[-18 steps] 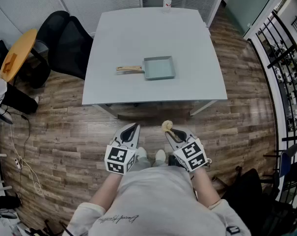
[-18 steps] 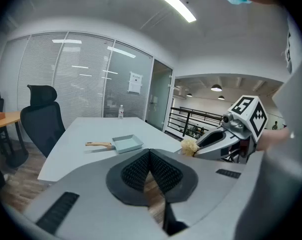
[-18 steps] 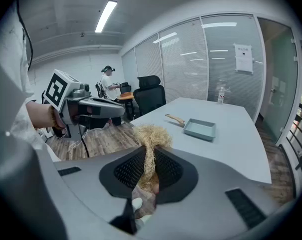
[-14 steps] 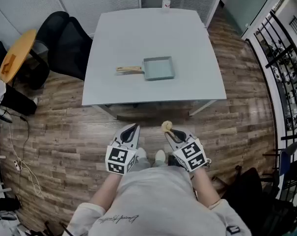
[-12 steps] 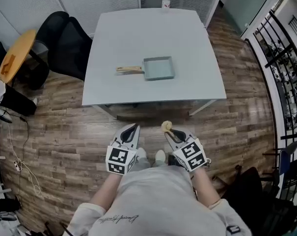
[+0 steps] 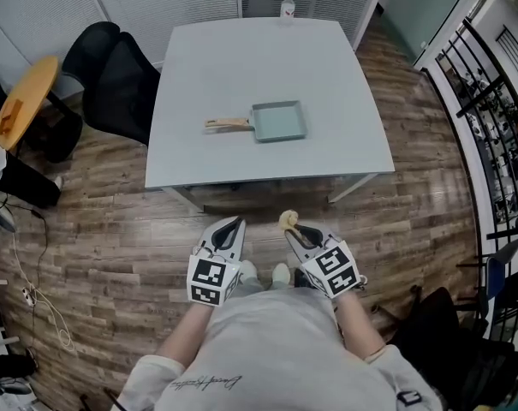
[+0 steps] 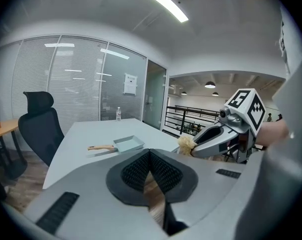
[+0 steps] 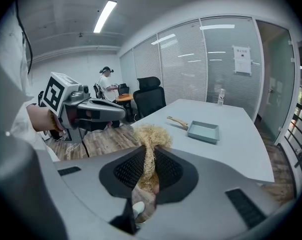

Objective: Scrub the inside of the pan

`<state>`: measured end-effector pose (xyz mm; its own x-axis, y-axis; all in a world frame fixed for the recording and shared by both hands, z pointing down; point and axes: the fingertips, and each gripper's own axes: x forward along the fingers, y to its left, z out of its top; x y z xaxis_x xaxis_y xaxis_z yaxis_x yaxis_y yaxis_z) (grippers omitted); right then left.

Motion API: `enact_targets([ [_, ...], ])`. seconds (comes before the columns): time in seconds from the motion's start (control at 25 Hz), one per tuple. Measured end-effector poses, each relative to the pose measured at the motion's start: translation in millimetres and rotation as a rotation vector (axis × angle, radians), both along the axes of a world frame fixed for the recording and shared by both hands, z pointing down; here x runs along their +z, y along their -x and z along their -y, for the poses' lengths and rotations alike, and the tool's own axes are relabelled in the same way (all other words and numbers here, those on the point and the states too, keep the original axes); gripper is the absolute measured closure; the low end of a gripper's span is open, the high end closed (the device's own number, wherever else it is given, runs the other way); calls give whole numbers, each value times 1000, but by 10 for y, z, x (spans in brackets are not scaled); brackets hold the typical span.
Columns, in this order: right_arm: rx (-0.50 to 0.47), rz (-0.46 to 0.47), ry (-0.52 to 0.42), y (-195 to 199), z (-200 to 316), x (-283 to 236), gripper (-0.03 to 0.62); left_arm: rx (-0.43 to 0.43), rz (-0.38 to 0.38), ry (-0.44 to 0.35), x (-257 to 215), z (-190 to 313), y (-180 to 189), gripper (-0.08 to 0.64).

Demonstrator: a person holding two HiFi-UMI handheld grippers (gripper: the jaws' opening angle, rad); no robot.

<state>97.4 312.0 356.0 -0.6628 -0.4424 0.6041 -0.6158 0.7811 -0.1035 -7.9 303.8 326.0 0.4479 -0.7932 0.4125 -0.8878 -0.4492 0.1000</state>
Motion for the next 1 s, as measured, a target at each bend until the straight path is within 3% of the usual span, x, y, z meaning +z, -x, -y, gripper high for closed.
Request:
enact_targets([
  [0.52, 16, -33, -30, 323, 32, -19, 525, 64, -8, -33, -30, 58, 271, 548],
  [1.0, 34, -50, -29, 210, 198, 37, 525, 94, -20, -26, 47, 275, 180, 548],
])
